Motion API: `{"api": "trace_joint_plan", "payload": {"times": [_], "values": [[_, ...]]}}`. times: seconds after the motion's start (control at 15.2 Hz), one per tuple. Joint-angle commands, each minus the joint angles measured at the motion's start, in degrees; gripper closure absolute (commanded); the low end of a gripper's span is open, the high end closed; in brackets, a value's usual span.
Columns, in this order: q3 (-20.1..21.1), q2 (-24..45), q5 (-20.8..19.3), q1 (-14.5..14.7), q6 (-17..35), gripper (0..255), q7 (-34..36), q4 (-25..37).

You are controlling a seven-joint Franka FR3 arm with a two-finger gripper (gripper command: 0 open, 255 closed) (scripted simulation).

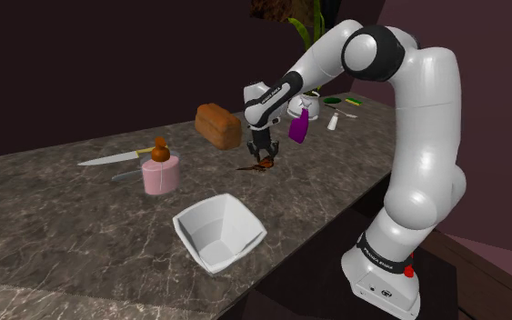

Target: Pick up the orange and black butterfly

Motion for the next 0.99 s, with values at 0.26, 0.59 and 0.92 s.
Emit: {"api": "trace_joint_plan", "payload": {"times": [0.26,0.59,0.92], "values": [[0.23,-3.3,0.5,-0.03,-3.27,255,-0.79,0.03],[0.38,-5.84,0.91,-0.05,-6.18,255,-1.49,0.45],[0.46,-7.34,1.16,-0.05,-8.06,255,-1.94,0.88]]}}
